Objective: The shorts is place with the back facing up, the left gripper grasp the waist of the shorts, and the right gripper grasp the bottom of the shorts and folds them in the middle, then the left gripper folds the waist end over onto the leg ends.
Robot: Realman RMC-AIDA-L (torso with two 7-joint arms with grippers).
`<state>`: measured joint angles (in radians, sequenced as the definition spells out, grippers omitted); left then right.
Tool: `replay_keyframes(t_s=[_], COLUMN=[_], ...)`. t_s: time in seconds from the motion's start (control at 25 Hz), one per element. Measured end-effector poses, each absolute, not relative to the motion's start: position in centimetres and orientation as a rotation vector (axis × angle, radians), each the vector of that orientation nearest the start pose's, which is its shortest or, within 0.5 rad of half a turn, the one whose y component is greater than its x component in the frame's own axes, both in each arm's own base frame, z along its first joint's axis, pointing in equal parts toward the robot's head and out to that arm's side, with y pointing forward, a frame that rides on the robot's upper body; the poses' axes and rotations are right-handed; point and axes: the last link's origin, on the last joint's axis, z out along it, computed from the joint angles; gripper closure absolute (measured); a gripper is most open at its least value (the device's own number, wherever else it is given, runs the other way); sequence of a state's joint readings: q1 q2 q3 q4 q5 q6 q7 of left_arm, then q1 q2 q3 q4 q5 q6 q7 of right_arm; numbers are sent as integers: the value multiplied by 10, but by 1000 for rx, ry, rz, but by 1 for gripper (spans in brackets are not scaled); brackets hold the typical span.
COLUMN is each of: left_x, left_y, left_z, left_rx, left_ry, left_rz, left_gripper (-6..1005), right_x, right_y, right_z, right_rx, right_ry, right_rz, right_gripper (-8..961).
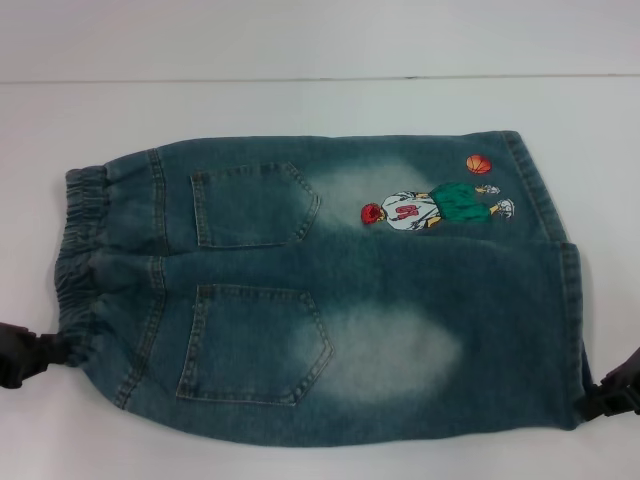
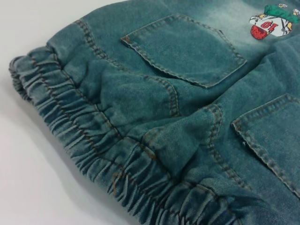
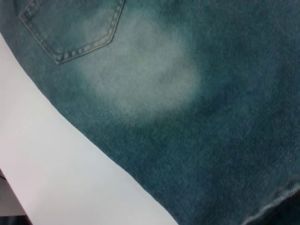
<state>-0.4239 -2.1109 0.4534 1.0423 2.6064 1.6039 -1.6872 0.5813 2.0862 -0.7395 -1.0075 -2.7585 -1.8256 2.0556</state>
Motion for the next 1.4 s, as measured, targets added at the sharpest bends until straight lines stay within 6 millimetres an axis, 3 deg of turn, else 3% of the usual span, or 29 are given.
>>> replay_keyframes(t_s=[0.08, 0.48, 0.92, 1.16, 1.4], left_x=[-350, -349, -339, -326, -313], left_y=[285, 284, 292, 305, 337], left_z=[61, 61, 84, 93, 92], left_rx=[-2520, -2508, -2410, -2344, -2239], left_ry=[-1082, -1093, -1091, -1054, -1048], left_rz=[12, -28, -265, -326, -348], left_gripper=[917, 918, 911, 903, 894], right_x=[292, 295, 272, 260, 263], right_y=[301, 301, 306, 321, 349], right_z=[35, 40, 75, 91, 100], right_rx=[-2753, -2734, -2683, -2612, -2413], right_ry=[1351, 1304, 1087, 946, 895], right_rz=[-400, -339, 134, 356, 450], right_gripper=[816, 908, 911, 918, 929])
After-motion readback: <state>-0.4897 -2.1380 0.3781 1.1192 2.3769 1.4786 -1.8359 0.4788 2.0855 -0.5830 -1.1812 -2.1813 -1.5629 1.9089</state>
